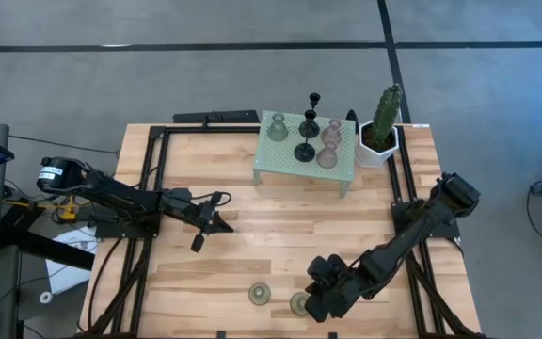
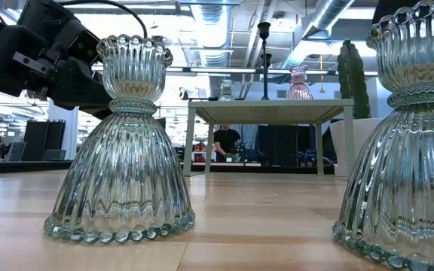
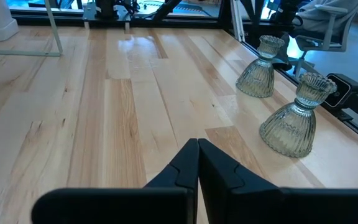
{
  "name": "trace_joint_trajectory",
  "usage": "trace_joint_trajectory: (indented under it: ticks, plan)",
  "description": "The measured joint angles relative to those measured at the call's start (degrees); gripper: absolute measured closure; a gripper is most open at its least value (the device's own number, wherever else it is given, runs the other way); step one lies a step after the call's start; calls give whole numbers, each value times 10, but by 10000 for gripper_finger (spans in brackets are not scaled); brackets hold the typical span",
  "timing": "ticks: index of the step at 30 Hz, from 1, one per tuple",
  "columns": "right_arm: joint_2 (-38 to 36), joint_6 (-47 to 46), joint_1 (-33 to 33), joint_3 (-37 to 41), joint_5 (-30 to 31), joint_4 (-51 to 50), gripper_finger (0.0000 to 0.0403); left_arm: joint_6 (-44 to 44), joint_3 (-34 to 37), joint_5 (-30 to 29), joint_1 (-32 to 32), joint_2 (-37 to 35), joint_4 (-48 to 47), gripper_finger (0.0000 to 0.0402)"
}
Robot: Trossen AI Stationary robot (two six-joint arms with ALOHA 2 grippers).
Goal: Pick & Place candle stick holders
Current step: Put the right green glass candle holder on the shelf
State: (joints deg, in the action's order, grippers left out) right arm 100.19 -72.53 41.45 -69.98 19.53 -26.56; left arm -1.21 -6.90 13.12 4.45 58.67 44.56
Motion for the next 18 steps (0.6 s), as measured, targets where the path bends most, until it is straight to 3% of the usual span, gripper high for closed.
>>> trace_joint_trajectory:
  ticks: [18]
  plan:
    - [3, -56, 5, -2, -105, 10, 403, 0, 0, 0, 0, 0, 0, 392]
